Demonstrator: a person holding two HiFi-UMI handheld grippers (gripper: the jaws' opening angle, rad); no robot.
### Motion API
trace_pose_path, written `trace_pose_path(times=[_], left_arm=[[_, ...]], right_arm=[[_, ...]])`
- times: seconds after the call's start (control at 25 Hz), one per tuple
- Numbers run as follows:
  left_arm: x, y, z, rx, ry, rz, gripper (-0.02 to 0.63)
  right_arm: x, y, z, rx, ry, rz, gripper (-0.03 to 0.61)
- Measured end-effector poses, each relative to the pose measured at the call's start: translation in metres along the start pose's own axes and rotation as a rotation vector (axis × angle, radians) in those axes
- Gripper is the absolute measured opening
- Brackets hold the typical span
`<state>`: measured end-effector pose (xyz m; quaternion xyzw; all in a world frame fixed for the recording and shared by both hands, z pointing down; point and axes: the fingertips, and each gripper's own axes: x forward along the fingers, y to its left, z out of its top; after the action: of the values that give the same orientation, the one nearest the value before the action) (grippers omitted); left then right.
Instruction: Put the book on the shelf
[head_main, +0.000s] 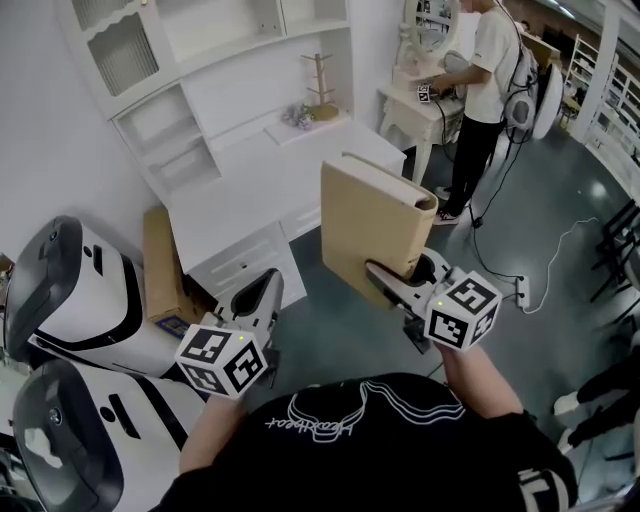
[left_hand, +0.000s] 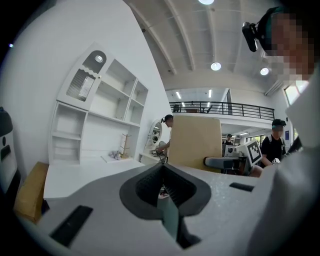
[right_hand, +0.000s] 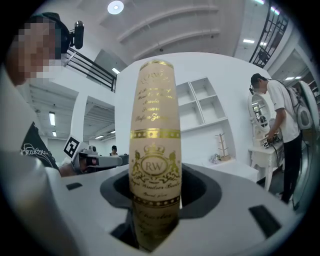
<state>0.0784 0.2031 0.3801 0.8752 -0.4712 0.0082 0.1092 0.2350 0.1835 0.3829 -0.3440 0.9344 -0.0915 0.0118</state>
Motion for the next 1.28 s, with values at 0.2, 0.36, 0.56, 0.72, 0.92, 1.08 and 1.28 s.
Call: trace_pose_path(times=[0.2, 0.36, 0.56, 0.72, 0.92, 1.08, 1.28], left_arm=[[0.010, 0.004, 0.000, 0.005, 0.008, -0.012, 0.003], [0.022, 0.015, -0.001, -0.013, 0.011, -0.022, 0.003], [0.040, 0.041, -0.001, -0.021, 0.008, -0.026, 0.003], [0.059, 0.074, 0.004, -0.033, 0.002, -0.025, 0.003], [0.088, 0.126, 0.019, -0.053, -0.001, -0.025, 0.003], [0.115, 0.177, 0.035, -0.067, -0.001, -0.024, 0.003], [0.151, 0.247, 0.056, -0.083, 0.009, -0.022, 0.003]], right_arm=[[0.003, -0.009, -0.002, -0.001, -0.004, -0.012, 0.214], [0.014, -0.018, -0.004, 0.000, 0.000, -0.016, 0.213], [0.043, -0.033, -0.003, -0.009, 0.002, -0.015, 0.213], [0.077, -0.048, 0.001, -0.018, 0.006, -0.017, 0.213], [0.133, -0.070, 0.011, -0.018, 0.020, -0.020, 0.213], [0.186, -0.090, 0.021, -0.016, 0.030, -0.023, 0.213], [0.255, -0.117, 0.037, -0.012, 0.034, -0.035, 0.214]])
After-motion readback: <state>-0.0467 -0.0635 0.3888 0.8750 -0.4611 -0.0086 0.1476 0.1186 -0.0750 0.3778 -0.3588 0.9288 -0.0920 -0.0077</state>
